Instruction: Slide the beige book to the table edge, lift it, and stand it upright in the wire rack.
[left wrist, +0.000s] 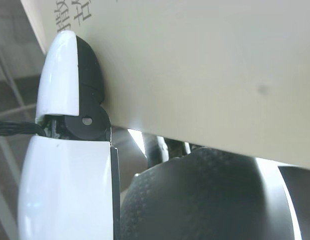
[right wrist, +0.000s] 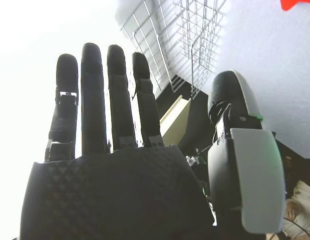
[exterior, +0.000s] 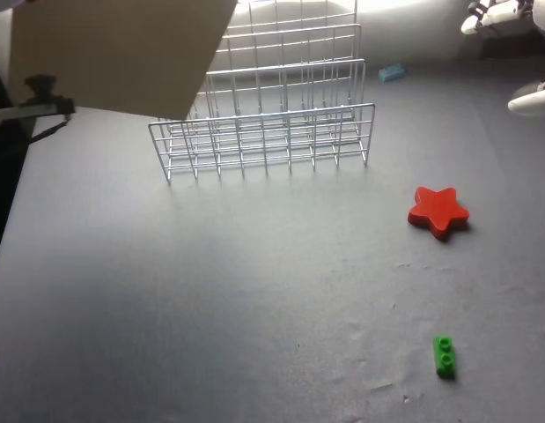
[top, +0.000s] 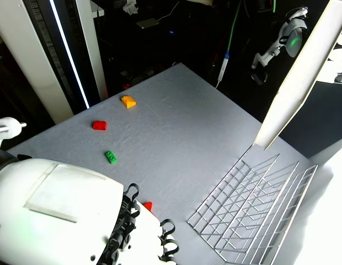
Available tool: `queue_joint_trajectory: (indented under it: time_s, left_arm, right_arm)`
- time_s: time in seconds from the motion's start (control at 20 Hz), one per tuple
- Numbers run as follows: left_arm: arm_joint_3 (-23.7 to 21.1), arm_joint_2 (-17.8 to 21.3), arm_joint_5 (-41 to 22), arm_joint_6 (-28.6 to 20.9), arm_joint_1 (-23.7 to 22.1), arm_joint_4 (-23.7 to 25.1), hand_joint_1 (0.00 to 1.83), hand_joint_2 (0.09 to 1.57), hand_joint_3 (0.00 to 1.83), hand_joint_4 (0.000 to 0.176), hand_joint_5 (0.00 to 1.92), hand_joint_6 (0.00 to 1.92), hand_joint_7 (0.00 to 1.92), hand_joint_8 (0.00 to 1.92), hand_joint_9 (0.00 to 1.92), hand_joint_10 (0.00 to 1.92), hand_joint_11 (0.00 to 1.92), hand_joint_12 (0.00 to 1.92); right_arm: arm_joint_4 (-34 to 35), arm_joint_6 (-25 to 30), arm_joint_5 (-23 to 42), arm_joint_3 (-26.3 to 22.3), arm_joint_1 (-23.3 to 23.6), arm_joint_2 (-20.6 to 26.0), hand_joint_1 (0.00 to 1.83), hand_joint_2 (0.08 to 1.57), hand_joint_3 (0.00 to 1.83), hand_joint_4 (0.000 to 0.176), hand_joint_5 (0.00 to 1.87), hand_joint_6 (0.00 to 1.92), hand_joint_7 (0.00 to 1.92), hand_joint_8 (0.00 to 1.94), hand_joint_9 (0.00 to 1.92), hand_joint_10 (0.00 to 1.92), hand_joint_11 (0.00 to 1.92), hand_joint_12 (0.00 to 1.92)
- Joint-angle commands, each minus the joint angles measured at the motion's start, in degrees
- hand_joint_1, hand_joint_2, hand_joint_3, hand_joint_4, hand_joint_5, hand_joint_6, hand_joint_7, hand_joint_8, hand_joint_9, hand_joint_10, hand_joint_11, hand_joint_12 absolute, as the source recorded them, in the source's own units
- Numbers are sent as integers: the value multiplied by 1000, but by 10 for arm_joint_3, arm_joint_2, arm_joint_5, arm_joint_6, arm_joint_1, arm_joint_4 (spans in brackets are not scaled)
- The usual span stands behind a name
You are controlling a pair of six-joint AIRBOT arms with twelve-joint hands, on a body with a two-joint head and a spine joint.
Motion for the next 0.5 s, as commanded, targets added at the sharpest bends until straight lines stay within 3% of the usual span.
queue_joint_trajectory:
  time_s: [0.0, 0.2, 0.45]
  left_arm:
    - [0, 0, -73, -9, -10, -17, 1475, 1209, 0, 0, 710, 1281, 653, 1301, 735, 1310, 686, 1672]
    - [-2, -12, -73, -9, -21, -26, 1476, 1210, 0, 0, 719, 1275, 633, 1330, 743, 1303, 668, 1671]
    - [3, -34, -69, -3, -30, -40, 1474, 1212, 0, 0, 727, 1260, 639, 1334, 714, 1329, 679, 1674]
  right_arm:
    - [9, 24, -30, 1, 6, 6, 355, 1154, 0, 0, 436, 0, 458, 0, 461, 2, 36, 1099]
    - [9, 49, -79, -1, 3, 4, 317, 1161, 2, 0, 435, 0, 458, 1, 464, 2, 41, 1103]
    - [9, 148, -126, -1, -23, 8, 333, 1162, 1, 0, 450, 4, 472, 4, 480, 7, 56, 1100]
